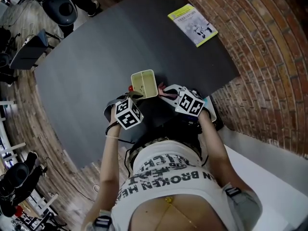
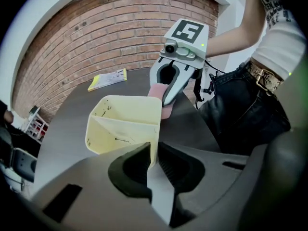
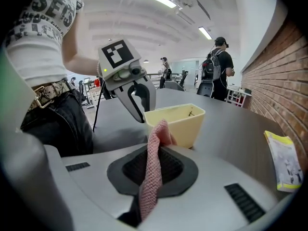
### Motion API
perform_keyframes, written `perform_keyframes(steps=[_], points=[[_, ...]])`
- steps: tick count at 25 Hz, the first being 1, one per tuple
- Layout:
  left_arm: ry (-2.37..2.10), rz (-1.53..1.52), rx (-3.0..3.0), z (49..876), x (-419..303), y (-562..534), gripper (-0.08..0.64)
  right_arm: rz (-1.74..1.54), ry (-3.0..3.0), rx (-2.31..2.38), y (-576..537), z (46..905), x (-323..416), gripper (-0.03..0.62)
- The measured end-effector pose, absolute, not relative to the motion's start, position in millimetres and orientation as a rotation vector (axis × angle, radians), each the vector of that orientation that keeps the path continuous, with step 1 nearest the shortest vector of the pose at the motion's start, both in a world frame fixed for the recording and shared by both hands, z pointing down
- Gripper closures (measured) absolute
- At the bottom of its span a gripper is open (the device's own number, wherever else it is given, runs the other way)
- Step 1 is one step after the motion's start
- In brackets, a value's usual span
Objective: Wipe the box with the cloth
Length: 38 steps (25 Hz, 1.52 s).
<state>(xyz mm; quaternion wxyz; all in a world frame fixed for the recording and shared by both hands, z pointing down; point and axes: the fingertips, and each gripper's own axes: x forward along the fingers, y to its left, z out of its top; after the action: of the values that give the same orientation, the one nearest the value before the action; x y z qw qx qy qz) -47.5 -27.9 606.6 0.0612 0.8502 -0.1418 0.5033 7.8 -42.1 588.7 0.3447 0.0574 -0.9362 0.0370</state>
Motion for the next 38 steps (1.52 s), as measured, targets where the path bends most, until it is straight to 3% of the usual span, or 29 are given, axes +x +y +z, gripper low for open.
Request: perform_keyframes(steps=[7, 17, 30, 38], points=[[-0.701, 1.387, 2.587, 571, -63, -29, 0.514, 0.085, -2.506, 0.243, -51, 564, 15, 0.575], [-1.107, 0.73, 2.593, 496, -65, -47, 0.552, -0.096, -2.589, 0.322, -57, 509, 0, 0.575], [-1.258, 0.354, 2.627, 426, -55, -40, 0.554, -0.18, -2.736, 0.422, -49, 433, -27, 0.575], [-1.308, 0.284, 2.707, 386, -49, -34, 0.554, -0.182, -2.822, 0.492, -43, 398, -31, 0.575]])
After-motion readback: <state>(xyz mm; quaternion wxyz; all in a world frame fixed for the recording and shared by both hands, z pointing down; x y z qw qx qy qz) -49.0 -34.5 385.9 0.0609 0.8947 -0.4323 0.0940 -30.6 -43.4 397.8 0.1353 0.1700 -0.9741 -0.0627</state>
